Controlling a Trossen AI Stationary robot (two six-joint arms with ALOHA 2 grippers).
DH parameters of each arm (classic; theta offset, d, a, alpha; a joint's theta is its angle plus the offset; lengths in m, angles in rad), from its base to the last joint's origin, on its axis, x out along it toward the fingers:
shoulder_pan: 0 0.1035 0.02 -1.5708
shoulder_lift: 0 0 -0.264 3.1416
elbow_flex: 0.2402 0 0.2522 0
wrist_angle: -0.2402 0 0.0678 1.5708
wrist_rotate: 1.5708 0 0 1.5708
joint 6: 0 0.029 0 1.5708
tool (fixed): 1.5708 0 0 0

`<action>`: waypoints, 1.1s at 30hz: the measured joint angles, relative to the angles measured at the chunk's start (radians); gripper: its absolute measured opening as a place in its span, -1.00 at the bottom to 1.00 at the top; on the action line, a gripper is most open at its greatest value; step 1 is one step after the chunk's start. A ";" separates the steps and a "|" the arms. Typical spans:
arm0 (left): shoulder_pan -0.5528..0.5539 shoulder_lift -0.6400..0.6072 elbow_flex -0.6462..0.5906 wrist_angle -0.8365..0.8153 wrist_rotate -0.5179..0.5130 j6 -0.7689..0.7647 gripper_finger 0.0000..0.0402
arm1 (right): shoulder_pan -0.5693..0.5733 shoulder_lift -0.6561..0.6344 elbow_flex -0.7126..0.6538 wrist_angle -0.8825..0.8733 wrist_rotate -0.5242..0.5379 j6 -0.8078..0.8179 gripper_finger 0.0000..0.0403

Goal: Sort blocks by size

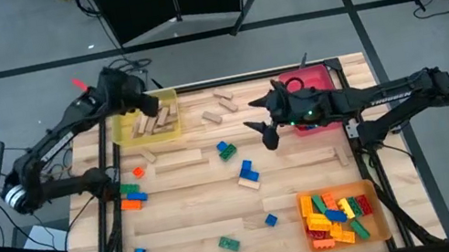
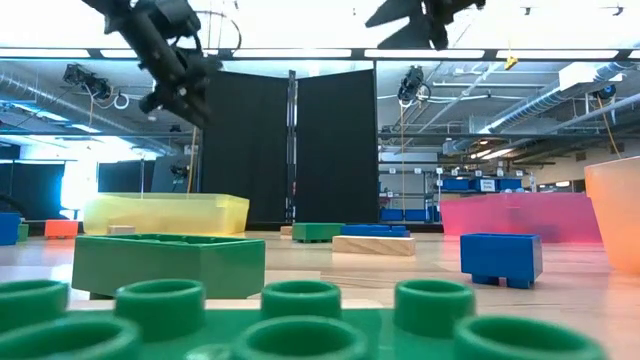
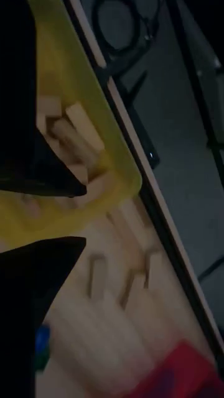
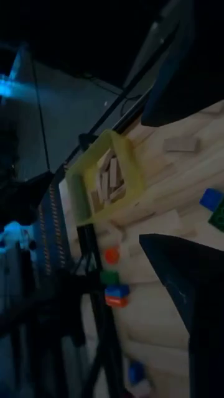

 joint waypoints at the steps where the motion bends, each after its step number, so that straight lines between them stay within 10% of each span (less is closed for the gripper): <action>1: -0.022 -0.017 0.000 -0.006 -0.006 -0.016 -0.39 | 0.008 0.008 0.031 -0.031 -0.005 -0.017 0.55; 18: -0.260 -0.153 0.000 -0.151 -0.077 -0.124 -0.40 | 0.274 0.545 0.774 -0.826 0.047 -0.059 0.51; 33: -0.347 -0.183 -0.001 -0.438 -0.149 -0.001 -0.40 | 0.462 1.065 1.270 -0.893 -0.037 0.430 0.51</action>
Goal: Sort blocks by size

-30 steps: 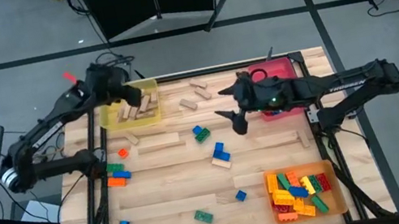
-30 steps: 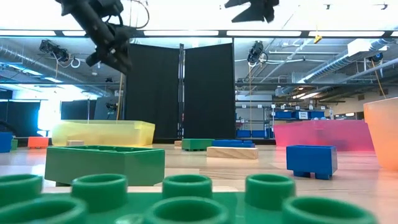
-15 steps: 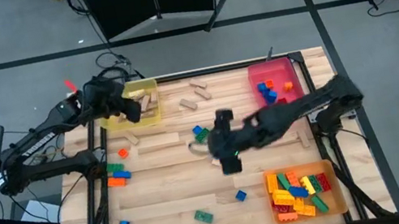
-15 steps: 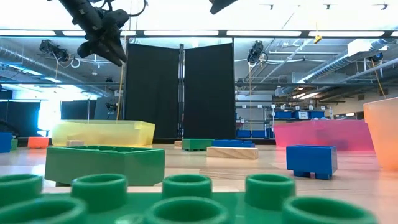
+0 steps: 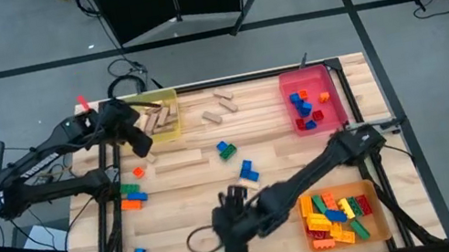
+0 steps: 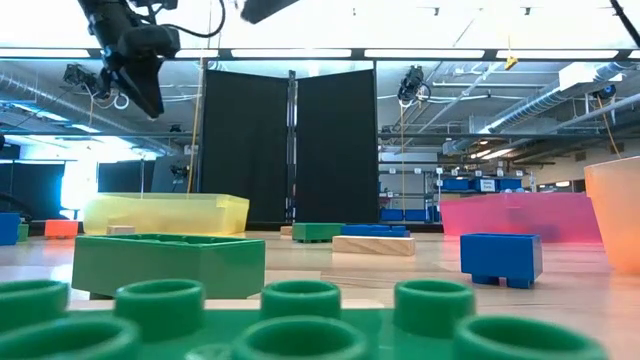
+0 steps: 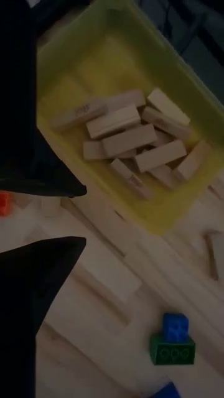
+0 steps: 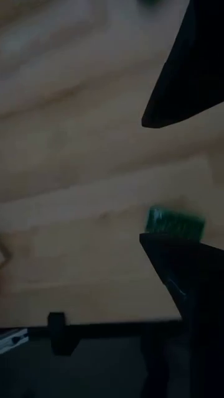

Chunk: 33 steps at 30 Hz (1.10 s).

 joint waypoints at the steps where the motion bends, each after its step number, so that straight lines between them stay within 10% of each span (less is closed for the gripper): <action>1: -0.002 -0.009 0.000 -0.003 -0.001 0.004 -0.40 | 0.008 0.042 0.043 -0.008 -0.009 0.028 0.51; 16: -0.006 -0.119 0.000 -0.028 -0.005 0.009 -0.40 | 0.018 0.304 0.076 0.069 -0.360 0.366 0.51; 33: -0.006 -0.122 0.000 -0.039 -0.006 0.000 -0.39 | 0.012 0.334 0.077 0.077 -0.331 0.385 0.51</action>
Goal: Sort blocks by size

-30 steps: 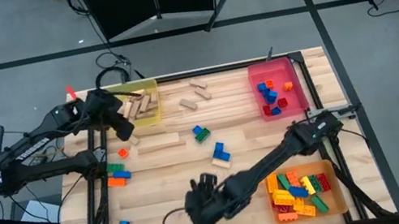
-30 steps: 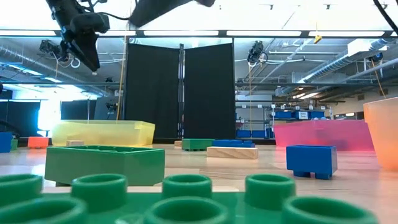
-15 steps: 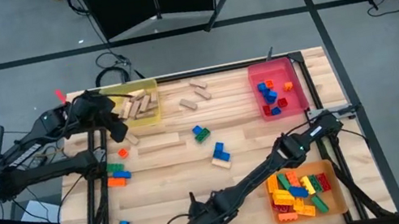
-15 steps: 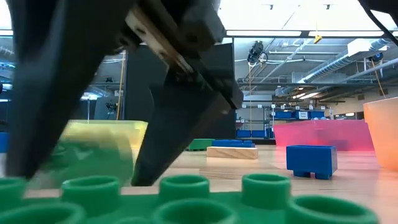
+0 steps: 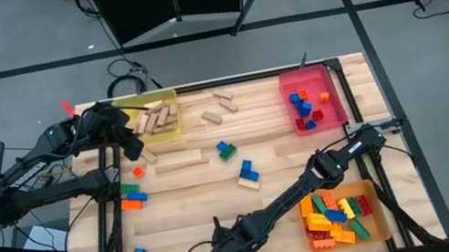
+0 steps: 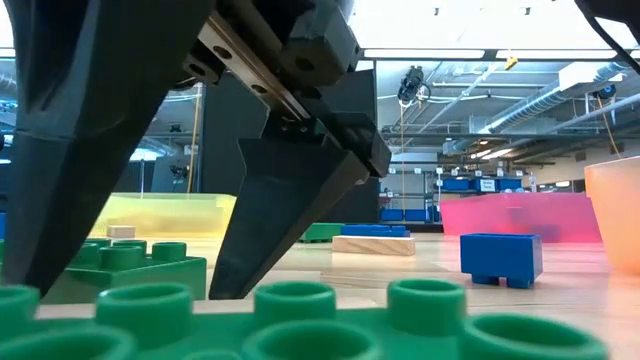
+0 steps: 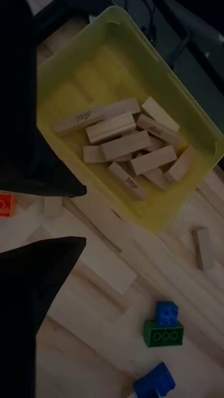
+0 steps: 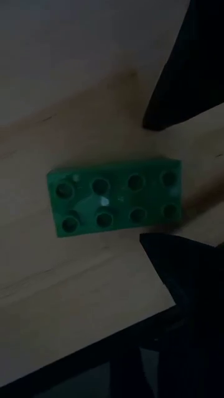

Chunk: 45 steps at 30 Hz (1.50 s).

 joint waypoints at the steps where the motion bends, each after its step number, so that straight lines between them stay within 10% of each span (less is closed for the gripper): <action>1: 0.000 0.000 0.000 0.000 0.000 -0.001 -0.39 | 0.001 0.001 -0.001 0.003 0.012 -0.003 0.51; 14: 0.000 0.000 0.000 0.005 0.000 -0.003 -0.39 | 0.003 0.004 -0.023 0.030 0.147 -0.128 0.40; 28: 0.000 0.000 0.000 0.012 0.000 -0.003 -0.39 | 0.001 0.003 -0.023 -0.064 0.162 -0.176 -0.17; 45: 0.000 0.000 0.000 0.011 0.000 -0.004 -0.39 | 0.007 -0.003 -0.024 -0.082 0.119 -0.110 -0.19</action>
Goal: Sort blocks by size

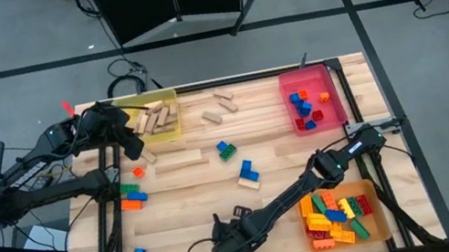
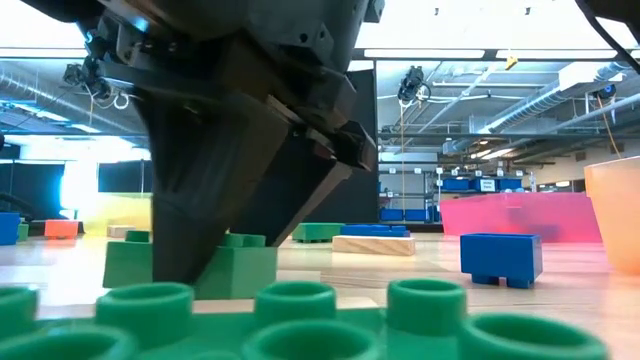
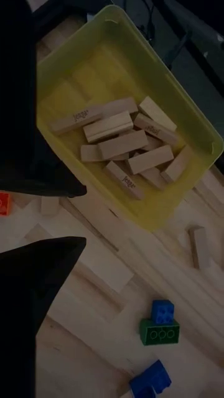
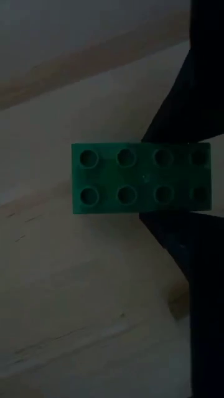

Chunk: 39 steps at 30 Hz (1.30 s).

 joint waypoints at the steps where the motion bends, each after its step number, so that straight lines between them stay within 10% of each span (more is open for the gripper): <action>1: 0.000 0.000 0.000 0.000 0.000 0.000 -0.39 | 0.000 -0.002 0.000 -0.005 -0.001 0.006 -0.22; 11: 0.000 0.000 0.000 0.000 0.000 0.000 -0.39 | 0.004 -0.096 -0.009 -0.158 -0.017 0.122 -0.22; 23: 0.000 0.000 0.000 -0.006 0.014 -0.007 -0.39 | 0.153 -0.401 -0.016 -0.540 0.120 0.627 -0.22; 28: 0.000 0.000 0.000 -0.009 0.052 -0.021 -0.39 | 0.280 -0.522 -0.198 -0.540 0.200 0.970 -0.22; 34: 0.000 0.000 0.000 0.003 0.074 -0.028 -0.39 | 0.406 -0.629 -0.498 -0.521 -0.023 1.354 -0.22; 39: 0.000 0.000 0.000 0.011 0.077 -0.032 -0.39 | 0.440 -0.729 -0.719 -0.351 -0.120 1.371 -0.22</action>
